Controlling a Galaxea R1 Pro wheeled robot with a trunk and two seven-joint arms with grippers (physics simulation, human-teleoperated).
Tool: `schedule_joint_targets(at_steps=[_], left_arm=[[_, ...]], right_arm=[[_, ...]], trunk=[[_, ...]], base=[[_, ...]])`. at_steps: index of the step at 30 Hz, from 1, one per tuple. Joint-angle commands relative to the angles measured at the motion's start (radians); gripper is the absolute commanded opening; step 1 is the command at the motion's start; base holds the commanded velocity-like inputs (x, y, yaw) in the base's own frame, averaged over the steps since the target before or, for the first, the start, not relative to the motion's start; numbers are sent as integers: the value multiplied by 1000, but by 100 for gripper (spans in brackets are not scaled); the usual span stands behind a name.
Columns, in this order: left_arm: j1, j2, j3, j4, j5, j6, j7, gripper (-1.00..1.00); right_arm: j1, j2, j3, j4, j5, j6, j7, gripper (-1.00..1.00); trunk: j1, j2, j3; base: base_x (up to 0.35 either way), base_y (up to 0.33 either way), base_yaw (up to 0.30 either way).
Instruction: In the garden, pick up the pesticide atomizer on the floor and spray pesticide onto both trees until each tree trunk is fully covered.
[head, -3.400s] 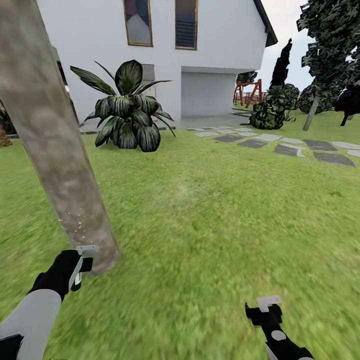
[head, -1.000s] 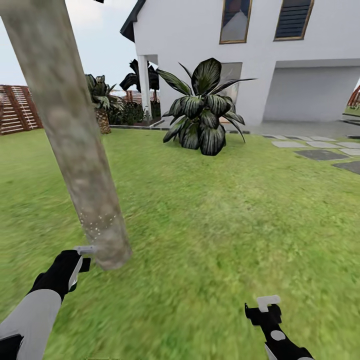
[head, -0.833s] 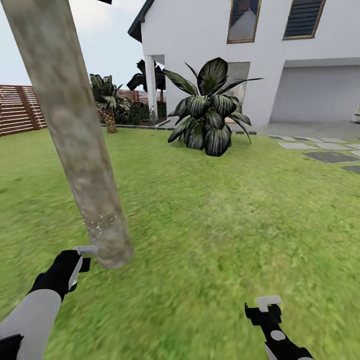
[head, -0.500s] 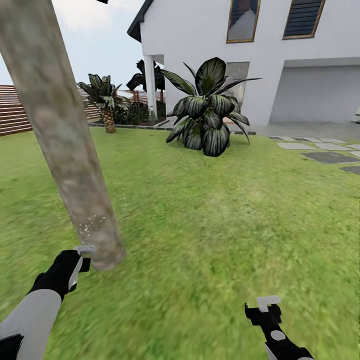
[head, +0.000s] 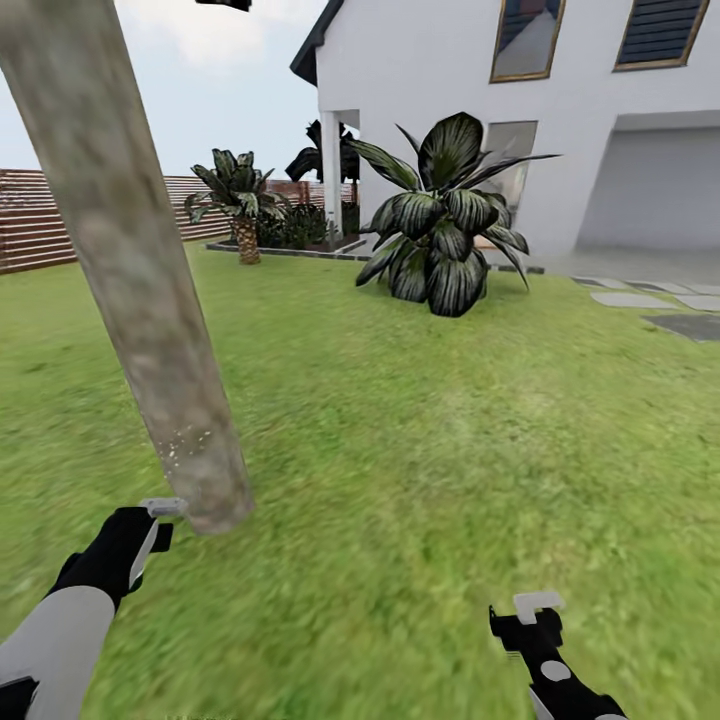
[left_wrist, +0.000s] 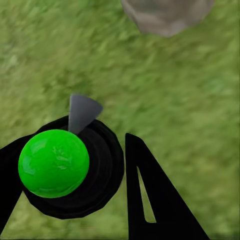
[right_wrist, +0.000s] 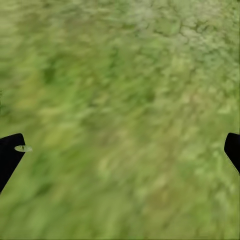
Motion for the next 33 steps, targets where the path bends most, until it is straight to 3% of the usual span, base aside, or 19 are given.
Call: schedule_joint_targets(at_steps=[1,20,33], left_arm=[[0,-1,1,-1,-5,4,0,-100],[0,-17,-3,-11,2,4,2,-100],[0,-18,-3,-12,3,4,2,-100]], right_arm=[[-1,0,-7,1,11,-4,-3,100],[-1,-1,-7,1,11,-4,-3,100],[-1,-1,-7,1,11,-4,-3,100]], trunk=[[0,0,-1],[0,0,-1],[0,0,-1]], base=[[88,-269,275],[140,-255,273],[226,-207,23]])
